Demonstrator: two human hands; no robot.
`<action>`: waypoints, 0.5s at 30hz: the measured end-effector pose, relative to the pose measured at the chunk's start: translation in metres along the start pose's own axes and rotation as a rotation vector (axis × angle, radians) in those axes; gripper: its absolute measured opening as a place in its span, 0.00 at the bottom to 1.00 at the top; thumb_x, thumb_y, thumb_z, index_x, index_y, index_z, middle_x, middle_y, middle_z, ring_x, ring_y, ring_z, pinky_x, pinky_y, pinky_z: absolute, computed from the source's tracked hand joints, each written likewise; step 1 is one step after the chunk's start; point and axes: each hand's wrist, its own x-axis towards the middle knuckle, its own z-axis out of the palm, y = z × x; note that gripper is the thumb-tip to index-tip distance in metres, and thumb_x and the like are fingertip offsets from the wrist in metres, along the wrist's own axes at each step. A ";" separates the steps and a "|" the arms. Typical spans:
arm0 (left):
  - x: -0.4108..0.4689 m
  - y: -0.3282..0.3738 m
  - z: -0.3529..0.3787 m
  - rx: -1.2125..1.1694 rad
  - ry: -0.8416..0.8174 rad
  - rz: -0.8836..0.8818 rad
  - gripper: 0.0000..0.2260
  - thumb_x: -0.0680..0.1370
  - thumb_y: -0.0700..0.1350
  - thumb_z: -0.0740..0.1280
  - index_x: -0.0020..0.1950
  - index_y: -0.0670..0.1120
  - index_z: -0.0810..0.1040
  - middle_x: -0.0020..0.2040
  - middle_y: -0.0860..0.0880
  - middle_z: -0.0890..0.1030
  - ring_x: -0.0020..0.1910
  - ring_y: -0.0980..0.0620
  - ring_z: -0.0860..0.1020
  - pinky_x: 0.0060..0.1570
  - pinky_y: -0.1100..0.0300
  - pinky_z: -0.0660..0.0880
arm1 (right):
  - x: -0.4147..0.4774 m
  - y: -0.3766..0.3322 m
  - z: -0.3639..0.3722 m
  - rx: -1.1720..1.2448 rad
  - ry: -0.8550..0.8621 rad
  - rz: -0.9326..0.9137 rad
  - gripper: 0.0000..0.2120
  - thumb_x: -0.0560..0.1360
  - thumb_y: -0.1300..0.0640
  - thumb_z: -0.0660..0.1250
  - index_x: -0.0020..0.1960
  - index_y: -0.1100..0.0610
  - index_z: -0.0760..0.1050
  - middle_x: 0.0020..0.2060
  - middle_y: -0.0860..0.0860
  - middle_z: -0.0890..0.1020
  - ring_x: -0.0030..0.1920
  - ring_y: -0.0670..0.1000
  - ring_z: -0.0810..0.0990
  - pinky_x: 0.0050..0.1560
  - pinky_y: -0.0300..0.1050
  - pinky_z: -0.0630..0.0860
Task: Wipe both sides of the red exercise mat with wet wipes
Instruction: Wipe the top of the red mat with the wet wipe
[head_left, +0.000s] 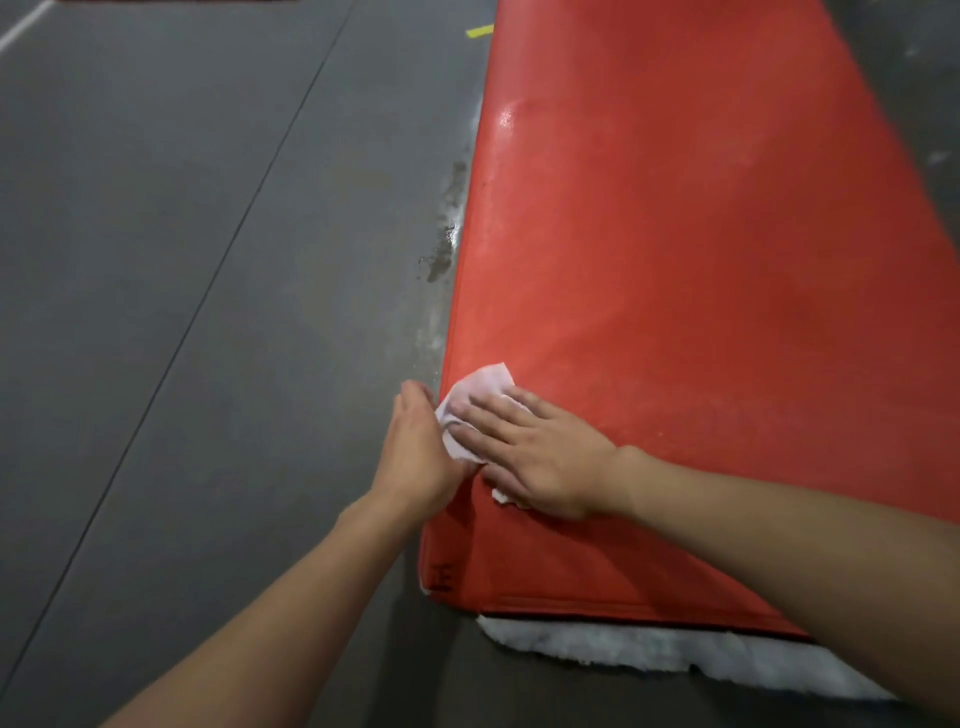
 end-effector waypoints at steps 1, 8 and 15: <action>0.002 0.003 -0.001 0.024 -0.011 -0.004 0.30 0.62 0.39 0.81 0.51 0.44 0.62 0.50 0.47 0.70 0.47 0.49 0.73 0.36 0.66 0.66 | 0.003 0.011 -0.004 -0.025 0.025 -0.022 0.27 0.84 0.44 0.43 0.81 0.52 0.51 0.80 0.50 0.54 0.80 0.52 0.51 0.78 0.53 0.44; 0.008 0.012 -0.001 0.094 -0.028 -0.088 0.37 0.57 0.36 0.82 0.57 0.43 0.63 0.55 0.46 0.65 0.52 0.55 0.69 0.52 0.60 0.74 | 0.025 0.016 -0.004 0.074 0.083 0.043 0.28 0.83 0.44 0.44 0.81 0.52 0.52 0.80 0.53 0.53 0.80 0.56 0.48 0.78 0.55 0.43; 0.004 0.033 0.000 0.249 -0.088 -0.118 0.15 0.65 0.35 0.75 0.39 0.47 0.70 0.44 0.47 0.71 0.44 0.48 0.72 0.42 0.61 0.69 | 0.052 0.049 -0.020 0.140 0.098 0.130 0.28 0.84 0.45 0.46 0.81 0.54 0.46 0.81 0.53 0.47 0.80 0.55 0.41 0.77 0.58 0.39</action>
